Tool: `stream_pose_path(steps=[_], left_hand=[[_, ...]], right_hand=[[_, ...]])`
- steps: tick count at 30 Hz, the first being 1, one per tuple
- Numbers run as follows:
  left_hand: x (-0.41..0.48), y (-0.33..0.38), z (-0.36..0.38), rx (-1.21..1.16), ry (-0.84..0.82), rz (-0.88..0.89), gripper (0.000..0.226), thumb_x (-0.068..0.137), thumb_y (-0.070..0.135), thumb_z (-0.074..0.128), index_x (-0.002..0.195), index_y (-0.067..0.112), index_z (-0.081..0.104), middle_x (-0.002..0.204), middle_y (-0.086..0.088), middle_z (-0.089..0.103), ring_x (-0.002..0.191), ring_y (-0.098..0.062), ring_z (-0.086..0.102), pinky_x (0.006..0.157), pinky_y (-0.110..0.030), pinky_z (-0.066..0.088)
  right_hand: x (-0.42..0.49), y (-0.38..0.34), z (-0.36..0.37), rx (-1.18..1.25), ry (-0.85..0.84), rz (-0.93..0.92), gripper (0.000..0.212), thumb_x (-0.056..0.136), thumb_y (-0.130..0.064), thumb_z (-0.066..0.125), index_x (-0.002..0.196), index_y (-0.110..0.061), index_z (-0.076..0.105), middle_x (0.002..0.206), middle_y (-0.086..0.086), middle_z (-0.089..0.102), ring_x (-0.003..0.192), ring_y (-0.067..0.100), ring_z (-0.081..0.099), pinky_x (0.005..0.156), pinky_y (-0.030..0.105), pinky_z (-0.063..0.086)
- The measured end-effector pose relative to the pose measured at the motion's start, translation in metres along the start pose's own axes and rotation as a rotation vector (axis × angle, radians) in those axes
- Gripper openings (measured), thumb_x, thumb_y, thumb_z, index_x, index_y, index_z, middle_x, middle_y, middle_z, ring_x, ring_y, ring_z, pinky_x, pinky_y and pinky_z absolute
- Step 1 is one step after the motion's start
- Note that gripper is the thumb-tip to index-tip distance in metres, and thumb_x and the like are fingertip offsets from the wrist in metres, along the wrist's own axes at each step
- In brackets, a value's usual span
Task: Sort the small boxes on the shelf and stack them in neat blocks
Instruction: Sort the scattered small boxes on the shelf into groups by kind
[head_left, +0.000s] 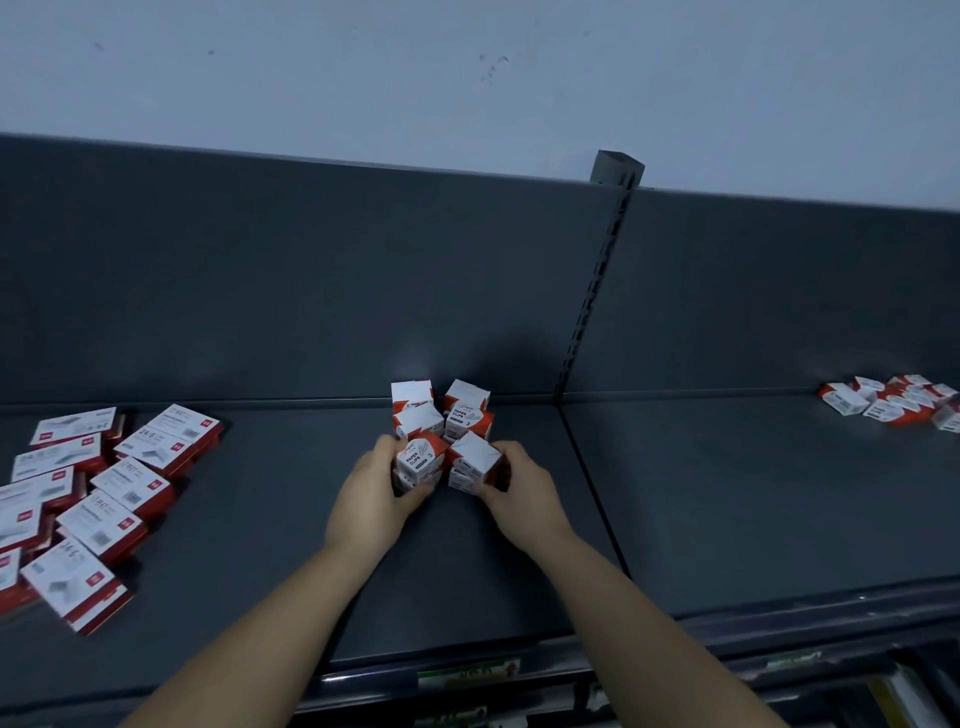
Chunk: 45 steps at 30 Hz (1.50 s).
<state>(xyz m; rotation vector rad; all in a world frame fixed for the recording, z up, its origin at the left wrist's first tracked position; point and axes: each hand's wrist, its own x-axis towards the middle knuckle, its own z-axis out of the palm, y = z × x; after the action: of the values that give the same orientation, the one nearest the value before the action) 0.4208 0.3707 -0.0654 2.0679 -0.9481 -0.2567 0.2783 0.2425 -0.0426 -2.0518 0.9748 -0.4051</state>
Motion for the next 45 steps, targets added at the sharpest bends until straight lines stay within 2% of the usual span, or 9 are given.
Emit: stream_pose_path(steps=[5,11,14,16,21,25,29,34,45], left_hand=[[-0.004,0.000,0.002,-0.013,0.006,-0.042,0.040,0.079,0.035,0.077,0.104,0.033,0.046,0.107,0.013,0.061,0.095,-0.011,0.059,0.073,-0.033,0.050],[-0.008,0.005,-0.003,-0.103,0.010,-0.041,0.066,0.075,0.039,0.080,0.130,0.030,0.046,0.121,0.010,0.055,0.111,-0.008,0.052,0.087,-0.028,0.044],[-0.007,0.014,-0.010,-0.063,0.072,-0.071,0.066,0.080,0.045,0.073,0.135,0.022,0.044,0.126,0.004,0.049,0.120,-0.011,0.045,0.091,-0.026,0.036],[-0.001,0.020,-0.017,-0.033,0.072,-0.076,0.060,0.086,0.043,0.066,0.136,0.019,0.045,0.133,-0.001,0.050,0.126,-0.017,0.044,0.093,-0.028,0.035],[0.006,0.044,-0.021,0.115,-0.056,0.035,0.061,0.091,0.037,0.057,0.146,0.018,0.038,0.151,-0.004,0.039,0.141,-0.019,0.031,0.109,-0.034,0.031],[-0.003,0.073,-0.002,0.290,-0.153,0.122,0.070,0.093,0.037,0.054,0.153,0.018,0.023,0.163,-0.001,0.011,0.151,-0.018,0.002,0.121,-0.036,0.012],[-0.010,0.102,0.025,0.392,-0.197,0.181,0.084,0.086,0.055,0.040,0.155,0.015,0.012,0.164,0.000,0.002,0.150,-0.017,-0.003,0.120,-0.031,0.002],[-0.021,0.149,0.070,0.493,-0.230,0.207,0.083,0.091,0.041,0.047,0.156,0.014,0.003,0.163,-0.002,-0.008,0.150,-0.016,-0.009,0.122,-0.032,-0.001],[-0.066,0.260,0.189,0.523,-0.336,0.266,0.075,0.097,0.041,0.036,0.155,0.020,-0.006,0.161,0.002,-0.016,0.148,-0.013,-0.016,0.122,-0.033,-0.005]], right_hand=[[-0.003,-0.005,0.000,-0.024,-0.001,-0.010,0.050,0.089,-0.016,0.069,0.134,-0.020,0.050,0.129,-0.001,0.060,0.118,0.012,0.055,0.096,0.019,0.041],[-0.015,-0.007,-0.015,0.005,-0.079,-0.064,0.064,0.088,-0.018,0.069,0.144,-0.028,0.039,0.135,-0.009,0.052,0.122,0.005,0.047,0.098,0.016,0.034],[-0.020,0.001,-0.031,-0.193,-0.134,-0.105,0.065,0.093,-0.019,0.063,0.150,-0.018,0.031,0.146,-0.006,0.040,0.133,0.006,0.035,0.104,0.015,0.026],[-0.020,0.008,-0.042,-0.391,-0.166,-0.134,0.073,0.095,-0.021,0.058,0.155,-0.016,0.017,0.162,0.000,0.018,0.148,0.013,0.018,0.117,0.021,0.016],[-0.021,0.022,-0.068,-0.647,-0.174,-0.154,0.072,0.101,-0.028,0.045,0.157,-0.015,0.002,0.165,0.002,0.000,0.151,0.019,0.002,0.123,0.036,0.005],[-0.026,0.037,-0.088,-0.693,-0.155,-0.152,0.068,0.102,-0.031,0.037,0.157,-0.015,0.000,0.165,0.001,-0.004,0.151,0.017,-0.002,0.123,0.036,0.000],[-0.031,0.056,-0.114,-0.680,-0.157,-0.145,0.066,0.103,-0.033,0.032,0.157,-0.015,-0.002,0.165,0.000,-0.006,0.151,0.016,-0.005,0.123,0.035,-0.003],[-0.041,0.088,-0.159,-0.682,-0.158,-0.149,0.065,0.104,-0.033,0.031,0.157,-0.014,-0.002,0.165,0.000,-0.006,0.151,0.016,-0.006,0.123,0.034,-0.004],[-0.072,0.181,-0.285,-0.685,-0.121,-0.122,0.066,0.103,-0.033,0.032,0.157,-0.013,0.000,0.165,0.001,-0.006,0.151,0.018,-0.007,0.122,0.036,-0.005]])
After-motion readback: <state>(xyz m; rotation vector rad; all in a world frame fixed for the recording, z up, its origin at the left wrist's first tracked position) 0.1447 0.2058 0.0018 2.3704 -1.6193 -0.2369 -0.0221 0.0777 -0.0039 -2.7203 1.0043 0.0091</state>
